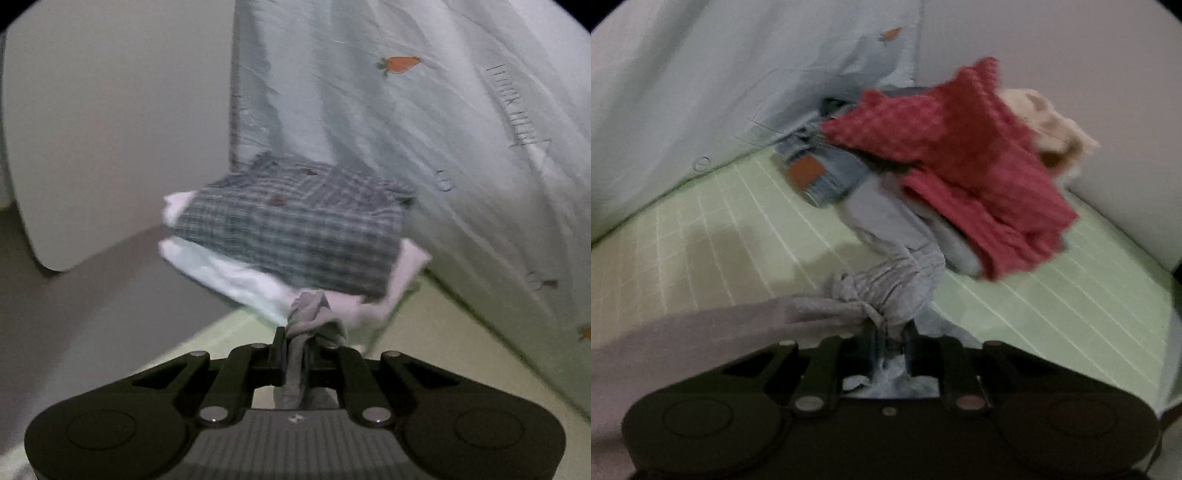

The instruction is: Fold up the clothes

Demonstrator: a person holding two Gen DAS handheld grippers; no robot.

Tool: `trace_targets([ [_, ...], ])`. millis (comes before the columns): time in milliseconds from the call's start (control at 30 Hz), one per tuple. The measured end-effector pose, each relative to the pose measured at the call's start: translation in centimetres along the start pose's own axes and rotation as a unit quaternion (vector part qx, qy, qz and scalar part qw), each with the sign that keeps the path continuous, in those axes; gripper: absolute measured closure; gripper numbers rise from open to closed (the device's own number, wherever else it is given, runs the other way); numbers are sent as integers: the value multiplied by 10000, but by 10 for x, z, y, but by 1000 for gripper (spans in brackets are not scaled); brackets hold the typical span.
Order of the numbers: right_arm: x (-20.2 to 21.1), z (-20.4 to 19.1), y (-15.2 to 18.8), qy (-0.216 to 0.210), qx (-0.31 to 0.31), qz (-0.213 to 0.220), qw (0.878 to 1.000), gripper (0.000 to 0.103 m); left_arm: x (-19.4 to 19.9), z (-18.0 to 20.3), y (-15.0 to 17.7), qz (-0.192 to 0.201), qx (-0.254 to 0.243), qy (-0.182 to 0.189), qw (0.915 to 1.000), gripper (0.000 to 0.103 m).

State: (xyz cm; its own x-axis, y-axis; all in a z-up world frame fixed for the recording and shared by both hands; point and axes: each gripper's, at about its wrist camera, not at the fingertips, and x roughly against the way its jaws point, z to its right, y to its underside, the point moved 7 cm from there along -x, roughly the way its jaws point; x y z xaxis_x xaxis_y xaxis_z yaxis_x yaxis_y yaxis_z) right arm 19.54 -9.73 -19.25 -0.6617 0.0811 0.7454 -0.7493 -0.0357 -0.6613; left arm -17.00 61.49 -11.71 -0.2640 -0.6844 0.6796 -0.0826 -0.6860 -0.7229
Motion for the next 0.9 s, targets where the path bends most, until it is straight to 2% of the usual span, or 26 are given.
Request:
trace_targets([
  [67,-4,9,15,98,51,-311,9995,87,-9,-11,13,-284,-52,-190,9994,93],
  [167,-7,19,29,249,-29,-658,9975,71,-20,-23,41,-787,-125,-389,9961,89],
  [200,-3,21,29,302,-60,-620,9976,59,-19,-26,48,-861,-156,-424,9953,89],
  [233,1,22,26,374,-60,-506,9980,55,-18,-28,54,-899,-171,-447,9948,87],
  [333,17,19,10,448,63,10,9990,47,-13,-33,57,-926,-48,-343,9951,74],
  [400,23,15,-4,473,109,348,9982,29,-9,-36,56,-898,48,-269,9956,72],
  [433,22,12,-10,467,134,451,9978,26,-7,-38,52,-831,83,-262,9962,71],
  [567,-3,-2,-34,357,309,428,9980,24,-3,-37,36,-567,87,-194,9982,58],
  [633,-15,-6,-43,308,206,358,9987,23,-3,-31,27,-484,-6,-173,9987,52],
  [767,-33,-9,-63,225,-122,343,9991,23,-15,-16,15,-478,-297,-147,9983,38],
  [900,-49,-12,-73,97,-311,261,9991,18,-30,0,15,-606,-516,44,9968,30],
])
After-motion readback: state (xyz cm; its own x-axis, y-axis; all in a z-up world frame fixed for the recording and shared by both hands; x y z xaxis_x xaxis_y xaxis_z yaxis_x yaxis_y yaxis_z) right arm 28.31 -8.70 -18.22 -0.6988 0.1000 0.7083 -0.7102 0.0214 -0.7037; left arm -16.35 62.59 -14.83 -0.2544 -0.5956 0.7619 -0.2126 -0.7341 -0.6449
